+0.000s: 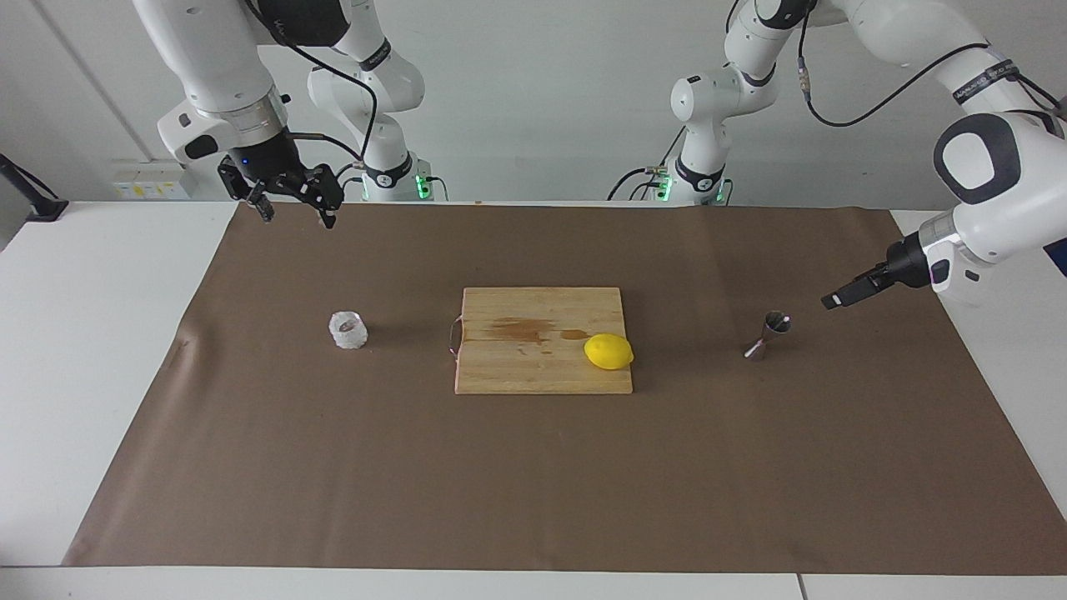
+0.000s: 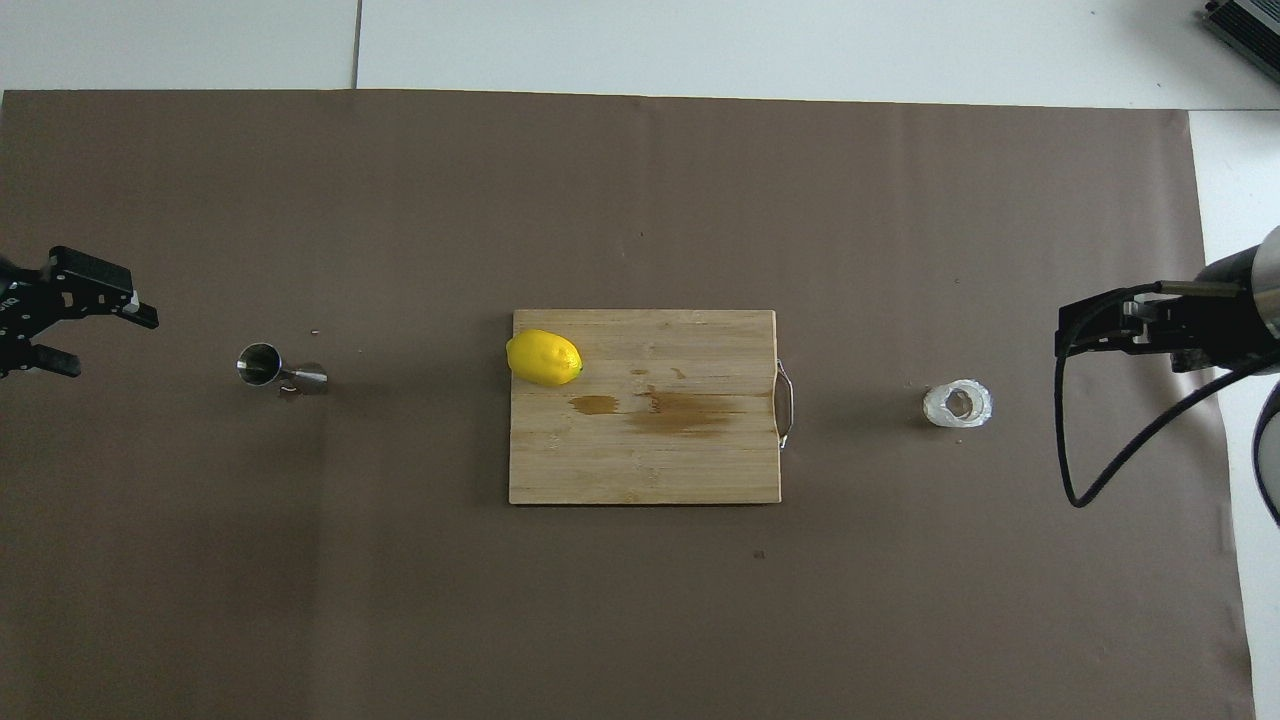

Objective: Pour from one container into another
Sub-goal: 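Reach the open left gripper toward the small steel cup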

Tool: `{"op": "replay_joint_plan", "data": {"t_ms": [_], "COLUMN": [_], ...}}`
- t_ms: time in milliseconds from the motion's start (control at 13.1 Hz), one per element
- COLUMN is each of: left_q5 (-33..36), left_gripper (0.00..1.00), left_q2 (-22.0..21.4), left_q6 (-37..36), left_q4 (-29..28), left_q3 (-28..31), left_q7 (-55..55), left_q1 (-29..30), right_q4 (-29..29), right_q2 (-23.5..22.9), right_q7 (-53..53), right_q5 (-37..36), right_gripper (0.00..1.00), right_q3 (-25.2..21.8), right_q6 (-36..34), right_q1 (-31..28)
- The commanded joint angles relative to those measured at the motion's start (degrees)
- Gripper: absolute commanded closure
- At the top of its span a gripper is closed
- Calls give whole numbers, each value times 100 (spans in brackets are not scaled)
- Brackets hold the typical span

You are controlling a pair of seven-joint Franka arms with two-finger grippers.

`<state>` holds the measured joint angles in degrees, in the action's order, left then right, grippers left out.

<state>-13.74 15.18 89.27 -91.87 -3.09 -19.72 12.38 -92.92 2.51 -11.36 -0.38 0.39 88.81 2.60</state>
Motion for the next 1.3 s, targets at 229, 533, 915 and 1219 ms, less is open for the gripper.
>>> {"op": "replay_joint_plan", "data": {"t_ms": [229, 533, 915, 1219], "left_q5": [-428, -867, -1290, -1342], "left_gripper": [0, 0, 0, 0], "left_q2": [731, 1022, 1127, 1277], "left_q6": [12, 29, -23, -41], "left_q4": [178, 258, 152, 143], "left_q3": [-7, -7, -7, -16], "left_q7": [-1708, -2335, -2247, -2212], "left_q1": [45, 54, 203, 247], "right_q4": [-7, -7, -7, -7], "right_q2": [21, 21, 21, 21], "right_q7": [-33, -33, -33, -33], "right_q5": [152, 152, 152, 152], "right_gripper": [0, 0, 0, 0], "right_q3": [-4, -4, -4, -4], "right_q6": [-56, -56, -56, -56], "right_q1": [-58, -58, -58, -49]}}
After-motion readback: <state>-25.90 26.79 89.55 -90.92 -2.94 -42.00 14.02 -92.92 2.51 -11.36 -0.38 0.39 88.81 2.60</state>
